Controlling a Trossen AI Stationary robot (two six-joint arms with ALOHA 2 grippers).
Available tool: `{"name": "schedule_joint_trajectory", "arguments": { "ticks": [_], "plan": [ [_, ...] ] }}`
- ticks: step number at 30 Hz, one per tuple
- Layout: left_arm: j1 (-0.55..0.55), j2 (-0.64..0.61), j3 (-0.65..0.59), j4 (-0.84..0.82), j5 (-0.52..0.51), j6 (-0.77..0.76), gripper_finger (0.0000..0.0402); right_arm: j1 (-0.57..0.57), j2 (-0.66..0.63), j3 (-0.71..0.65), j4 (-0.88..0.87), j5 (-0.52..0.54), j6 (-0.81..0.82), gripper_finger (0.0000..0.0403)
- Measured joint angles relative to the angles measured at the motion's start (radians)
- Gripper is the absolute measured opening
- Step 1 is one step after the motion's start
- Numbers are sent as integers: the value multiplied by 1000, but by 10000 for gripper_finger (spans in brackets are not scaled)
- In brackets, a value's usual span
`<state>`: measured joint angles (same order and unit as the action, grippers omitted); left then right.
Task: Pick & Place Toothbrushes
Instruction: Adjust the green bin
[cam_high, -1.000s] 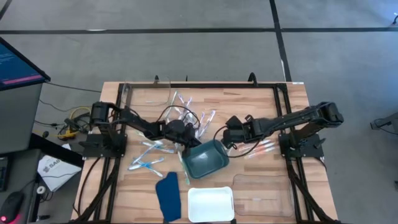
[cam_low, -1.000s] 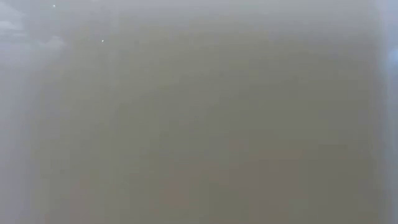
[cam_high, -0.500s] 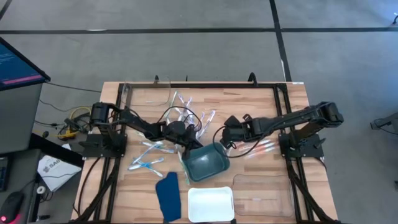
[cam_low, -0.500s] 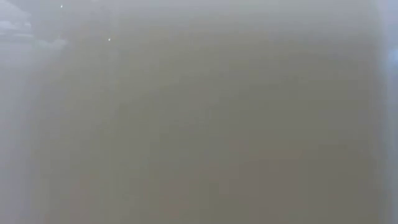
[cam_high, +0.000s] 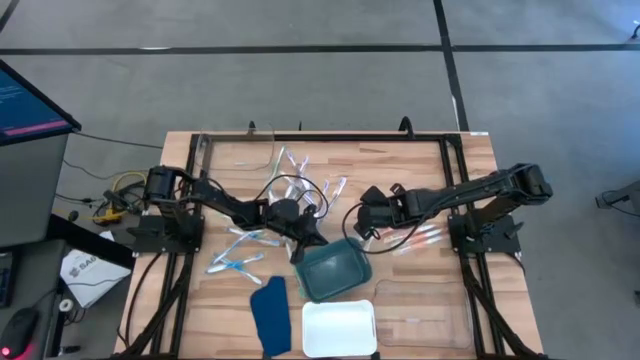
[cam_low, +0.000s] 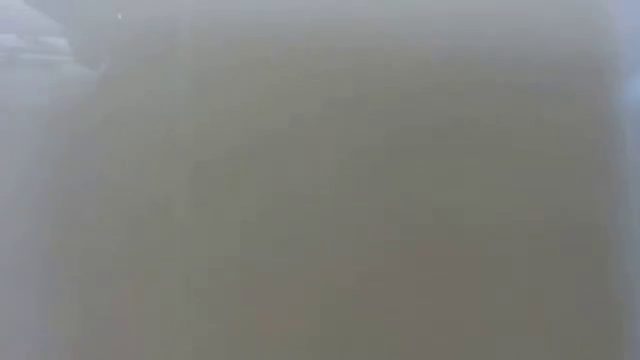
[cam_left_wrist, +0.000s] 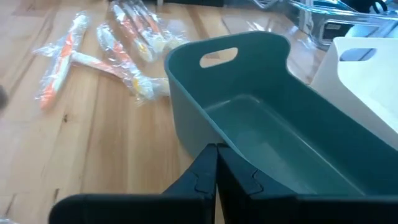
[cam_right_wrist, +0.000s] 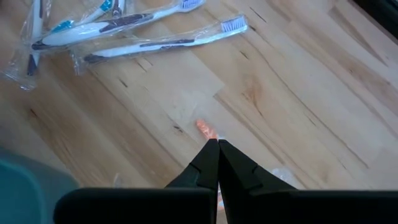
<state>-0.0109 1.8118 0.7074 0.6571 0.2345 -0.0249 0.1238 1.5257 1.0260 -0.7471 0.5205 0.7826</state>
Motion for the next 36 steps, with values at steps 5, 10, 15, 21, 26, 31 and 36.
{"name": "schedule_joint_trajectory", "arguments": {
  "ticks": [5,10,15,21,26,31,36],
  "plan": [
    [-6,0,0,1,4,25,1,0,0,0,0,0,0,0],
    [-10,0,0,4,6,29,1,0,0,0,0,0,-8,0],
    [-10,0,-1,5,-148,29,1,0,0,0,0,2,-34,0],
    [3,-1,-16,4,-278,27,3,-1,0,0,-8,3,-34,0],
    [7,-1,-16,7,-280,21,4,-18,0,0,-15,4,-124,0],
    [7,-7,-16,6,-279,21,5,-22,0,0,-2,4,-128,0],
    [12,-7,-16,3,-305,26,4,-21,0,0,66,4,-129,0]
  ]
}}
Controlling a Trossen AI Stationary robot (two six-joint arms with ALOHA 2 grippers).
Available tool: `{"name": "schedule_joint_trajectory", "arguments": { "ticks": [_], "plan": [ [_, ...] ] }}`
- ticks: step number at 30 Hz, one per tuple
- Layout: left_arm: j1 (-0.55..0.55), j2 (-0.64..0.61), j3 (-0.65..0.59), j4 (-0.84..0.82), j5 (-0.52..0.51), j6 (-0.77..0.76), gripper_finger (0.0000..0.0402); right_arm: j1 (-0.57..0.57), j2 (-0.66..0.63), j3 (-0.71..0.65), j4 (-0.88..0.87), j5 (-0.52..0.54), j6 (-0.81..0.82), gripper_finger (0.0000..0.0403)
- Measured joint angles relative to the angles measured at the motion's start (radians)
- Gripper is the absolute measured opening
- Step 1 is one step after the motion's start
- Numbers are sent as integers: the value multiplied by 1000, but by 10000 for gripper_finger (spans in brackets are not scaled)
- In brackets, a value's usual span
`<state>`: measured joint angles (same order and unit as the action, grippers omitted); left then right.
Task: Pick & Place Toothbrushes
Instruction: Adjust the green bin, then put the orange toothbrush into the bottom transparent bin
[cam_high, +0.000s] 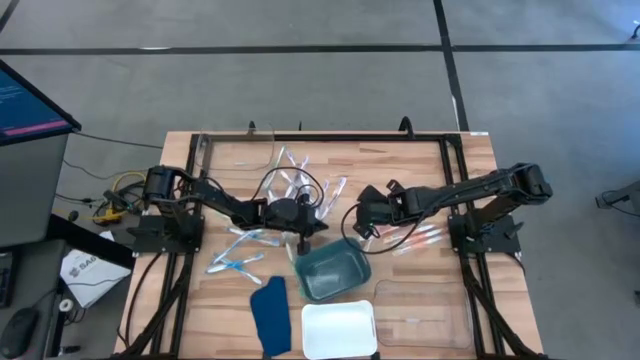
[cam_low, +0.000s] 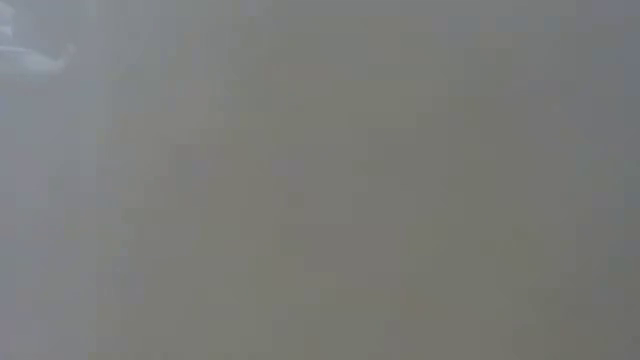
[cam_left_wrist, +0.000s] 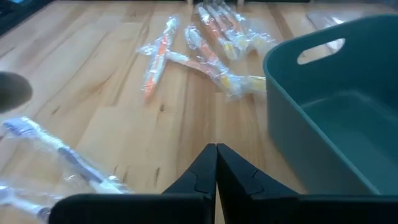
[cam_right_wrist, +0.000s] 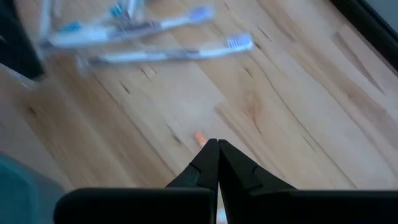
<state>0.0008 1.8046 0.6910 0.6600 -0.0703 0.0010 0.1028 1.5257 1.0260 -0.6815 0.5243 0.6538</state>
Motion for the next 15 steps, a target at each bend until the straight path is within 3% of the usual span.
{"name": "schedule_joint_trajectory", "arguments": {
  "ticks": [3,8,13,15],
  "plan": [
    [15,-23,-2,-14,-6,-3,3,0,0,-4,105,0,-54,0],
    [35,-122,-15,-12,-10,3,3,-13,-10,-120,520,-29,-268,0],
    [40,-251,-78,-3,-9,51,3,-89,-10,-222,889,-311,-393,0],
    [40,-290,-104,5,-9,57,3,-101,-11,-224,1012,-373,-451,0]
  ]
}}
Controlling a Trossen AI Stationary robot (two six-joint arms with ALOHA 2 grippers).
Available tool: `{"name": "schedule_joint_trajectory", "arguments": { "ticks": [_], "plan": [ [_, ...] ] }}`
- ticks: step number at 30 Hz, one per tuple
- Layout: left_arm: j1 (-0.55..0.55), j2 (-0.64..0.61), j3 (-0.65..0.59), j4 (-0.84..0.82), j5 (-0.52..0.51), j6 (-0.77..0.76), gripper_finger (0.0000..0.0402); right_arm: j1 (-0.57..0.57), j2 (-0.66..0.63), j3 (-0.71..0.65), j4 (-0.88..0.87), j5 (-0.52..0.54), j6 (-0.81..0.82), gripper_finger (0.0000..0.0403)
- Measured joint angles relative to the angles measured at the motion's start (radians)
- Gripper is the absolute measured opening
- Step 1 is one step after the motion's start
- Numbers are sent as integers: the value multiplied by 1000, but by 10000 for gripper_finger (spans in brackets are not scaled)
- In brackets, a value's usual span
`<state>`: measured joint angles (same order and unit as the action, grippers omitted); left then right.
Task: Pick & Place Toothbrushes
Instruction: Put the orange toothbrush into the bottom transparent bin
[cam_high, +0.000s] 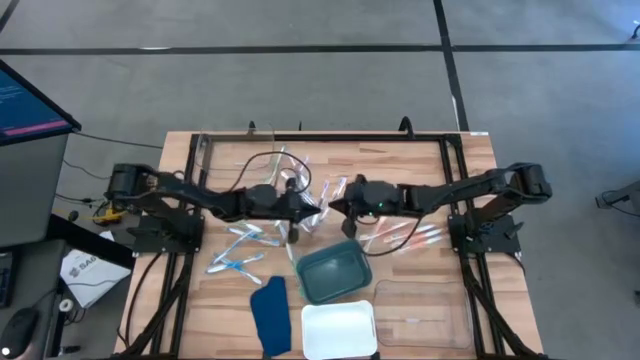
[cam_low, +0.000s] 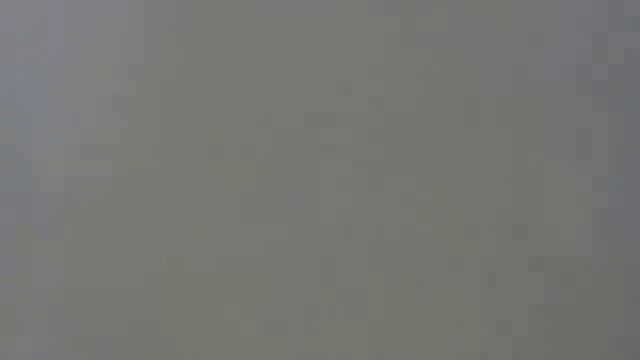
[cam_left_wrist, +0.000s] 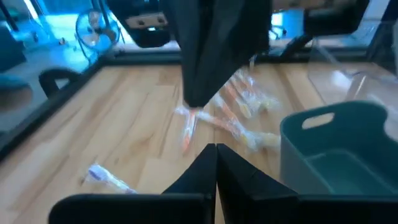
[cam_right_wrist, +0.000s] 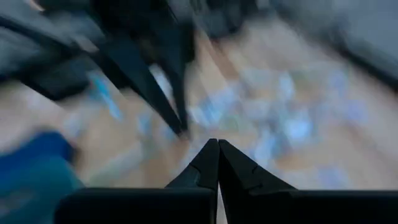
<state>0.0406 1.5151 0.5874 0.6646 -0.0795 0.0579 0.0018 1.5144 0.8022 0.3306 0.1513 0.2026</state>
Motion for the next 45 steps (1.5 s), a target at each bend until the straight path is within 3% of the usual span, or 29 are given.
{"name": "schedule_joint_trajectory", "arguments": {
  "ticks": [6,14,20,29,42,45],
  "plan": [
    [0,-113,-66,80,1,16,3,2,-1,-1,242,9,-177,0],
    [0,-238,-66,85,1,16,3,3,-1,-1,260,11,-333,0],
    [0,-296,-65,82,1,16,3,-44,0,-1,292,-24,-289,0],
    [80,-353,-65,-24,-68,6,3,-240,0,-1,166,-386,-152,0],
    [182,-316,-54,-57,51,16,3,-289,0,-1,78,-394,-202,0],
    [213,-307,-54,-62,47,-83,3,-306,0,-1,77,-393,-205,0]
  ]
}}
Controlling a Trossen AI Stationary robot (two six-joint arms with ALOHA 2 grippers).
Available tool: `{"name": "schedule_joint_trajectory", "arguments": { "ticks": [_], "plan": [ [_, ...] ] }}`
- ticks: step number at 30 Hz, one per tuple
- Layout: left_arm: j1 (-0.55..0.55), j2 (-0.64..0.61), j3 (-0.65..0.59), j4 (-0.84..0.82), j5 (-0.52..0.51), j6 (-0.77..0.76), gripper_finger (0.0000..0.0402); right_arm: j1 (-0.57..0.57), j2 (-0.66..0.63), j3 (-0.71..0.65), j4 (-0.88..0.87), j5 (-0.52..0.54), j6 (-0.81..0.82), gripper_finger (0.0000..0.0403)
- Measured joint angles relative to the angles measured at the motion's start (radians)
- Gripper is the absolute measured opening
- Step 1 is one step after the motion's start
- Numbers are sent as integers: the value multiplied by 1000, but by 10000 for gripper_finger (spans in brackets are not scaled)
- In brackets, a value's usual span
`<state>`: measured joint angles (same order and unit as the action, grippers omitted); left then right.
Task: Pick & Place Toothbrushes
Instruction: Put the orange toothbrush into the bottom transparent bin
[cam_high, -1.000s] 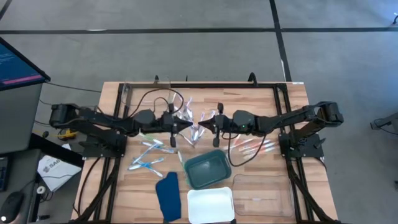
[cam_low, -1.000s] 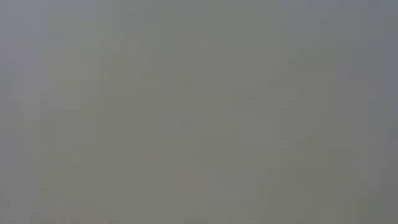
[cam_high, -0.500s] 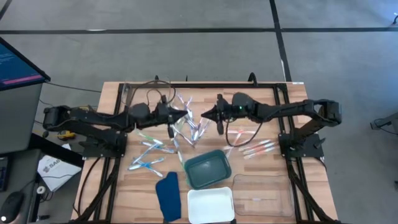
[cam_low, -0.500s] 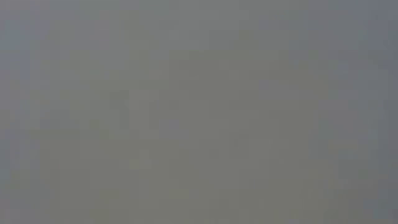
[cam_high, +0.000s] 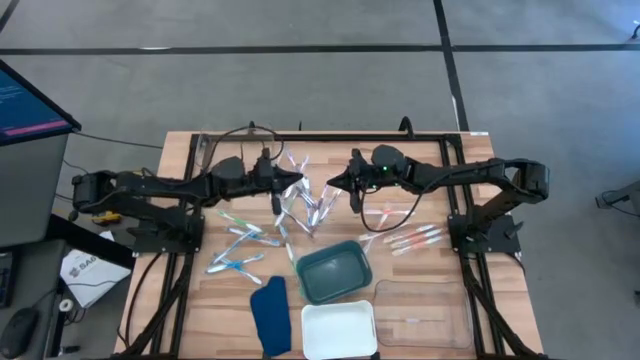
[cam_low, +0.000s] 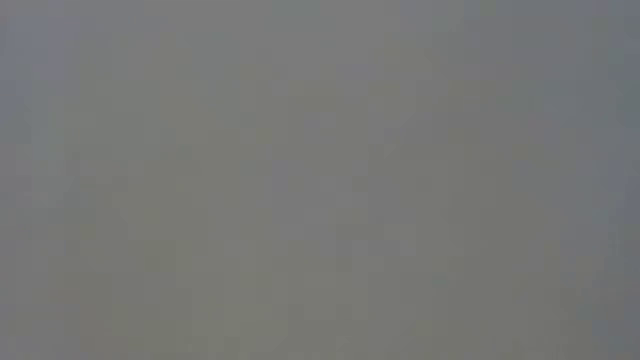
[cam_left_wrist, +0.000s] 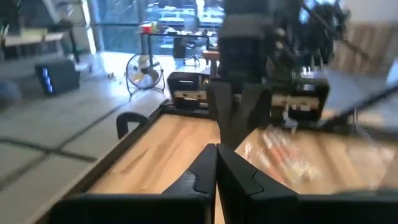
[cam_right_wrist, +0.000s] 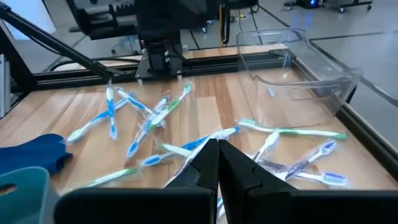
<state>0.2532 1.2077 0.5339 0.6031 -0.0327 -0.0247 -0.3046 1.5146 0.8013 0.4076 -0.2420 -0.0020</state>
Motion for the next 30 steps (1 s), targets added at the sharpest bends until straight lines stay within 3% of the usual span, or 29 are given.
{"name": "schedule_joint_trajectory", "arguments": {
  "ticks": [3,6,11,20,22,27,30],
  "plan": [
    [32,32,0,-9,7,-106,3,-28,0,0,-23,3,43,0],
    [65,86,5,-1,93,-150,3,-52,0,5,-55,3,121,0],
    [41,191,6,6,256,-53,3,-17,-14,9,-120,4,170,0],
    [-94,268,6,259,267,-145,3,103,-47,-9,-371,20,187,0],
    [-115,242,5,254,267,-129,3,109,-87,13,-416,82,205,0],
    [-135,186,3,255,267,-45,3,127,-244,24,-600,367,250,0],
    [-136,173,2,251,265,8,3,137,-327,24,-689,451,238,0]
  ]
}}
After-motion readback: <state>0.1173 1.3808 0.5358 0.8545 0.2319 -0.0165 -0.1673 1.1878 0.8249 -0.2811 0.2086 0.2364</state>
